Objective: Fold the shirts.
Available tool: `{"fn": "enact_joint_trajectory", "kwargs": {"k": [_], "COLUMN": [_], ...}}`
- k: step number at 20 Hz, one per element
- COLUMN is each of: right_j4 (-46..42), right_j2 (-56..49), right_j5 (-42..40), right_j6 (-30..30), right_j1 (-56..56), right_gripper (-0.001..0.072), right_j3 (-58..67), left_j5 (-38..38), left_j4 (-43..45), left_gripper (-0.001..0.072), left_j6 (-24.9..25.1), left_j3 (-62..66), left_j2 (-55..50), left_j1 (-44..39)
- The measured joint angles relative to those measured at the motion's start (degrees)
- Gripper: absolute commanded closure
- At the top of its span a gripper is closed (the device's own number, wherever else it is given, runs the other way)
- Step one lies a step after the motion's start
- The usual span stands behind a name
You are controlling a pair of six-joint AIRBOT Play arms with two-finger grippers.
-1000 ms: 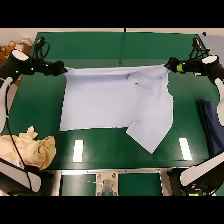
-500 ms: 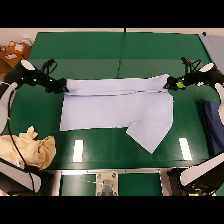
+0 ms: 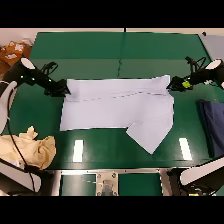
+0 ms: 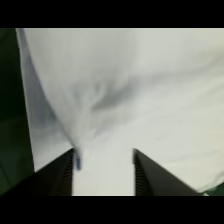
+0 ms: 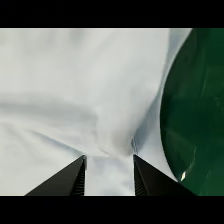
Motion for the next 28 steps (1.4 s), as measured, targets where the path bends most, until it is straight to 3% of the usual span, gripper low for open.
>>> {"fn": "enact_joint_trajectory", "kwargs": {"k": [1, 3, 6, 9, 10, 11, 12, 13, 18, 24, 25, 26, 28], "right_j4": [-0.48, -1.49, -2.23, -3.58, -4.33, -4.79, -5.03, -5.14, -1.49, 5.73, 6.88, 7.67, 12.39], "right_j2": [1.55, 5.64, 14.75, 26.12, 30.27, 34.18, 37.46, 40.5, 46.8, 43.69, 42.71, 41.88, 40.59], "right_j5": [1.6, 4.42, 6.67, 6.23, 5.29, 4.09, 3.08, 1.86, -5.9, -14.08, -15.3, -16.17, -17.29], "right_j6": [0.98, 2.89, 4.9, 8.09, 9.75, 11.43, 12.7, 13.97, 16.9, 17.77, 17.77, 17.79, 17.84], "right_j1": [-0.63, -2.14, -4.98, -8.55, -9.75, -10.75, -11.32, -11.8, -11.43, -2.01, -0.35, 0.92, 2.67], "right_gripper": [0.056, 0.0688, 0.0688, 0.0686, 0.0608, 0.0385, 0.0254, 0.0239, 0.0239, 0.0239, 0.0239, 0.0239, 0.0246], "right_j3": [-0.2, -2.8, -12.17, -25.73, -31.04, -36.35, -41.07, -45.81, -61.77, -68.37, -68.74, -68.96, -69.4], "left_j5": [-2.89, -8.0, -10.71, -7.48, -4.98, -2.12, 1.09, 4.04, 18.88, 40.79, 44.06, 46.69, 50.01], "left_j4": [0.72, 3.5, 7.3, 8.87, 9.16, 9.27, 8.98, 7.87, -2.49, -10.01, -10.93, -11.3, -11.28], "left_gripper": [0.0664, 0.0686, 0.0687, 0.0687, 0.0685, 0.0605, 0.0206, -0.0001, -0.0002, -0.0001, 0.0062, 0.0266, 0.0319], "left_j6": [-0.9, -2.27, -3.32, -4.55, -5.57, -6.71, -8.02, -9.16, -11.74, -17.79, -18.78, -19.43, -20.46], "left_j3": [0.44, -0.13, -6.67, -19.34, -24.72, -29.94, -35.5, -40.5, -60.76, -68.59, -68.7, -68.52, -67.56], "left_j2": [0.68, 3.19, 10.91, 22.95, 28.0, 32.63, 37.42, 41.31, 50.51, 48.41, 46.9, 45.42, 43.01], "left_j1": [0.5, 1.11, 1.55, 1.68, 1.73, 1.75, 1.75, 1.77, -0.87, -13.46, -14.67, -15.5, -16.48]}}
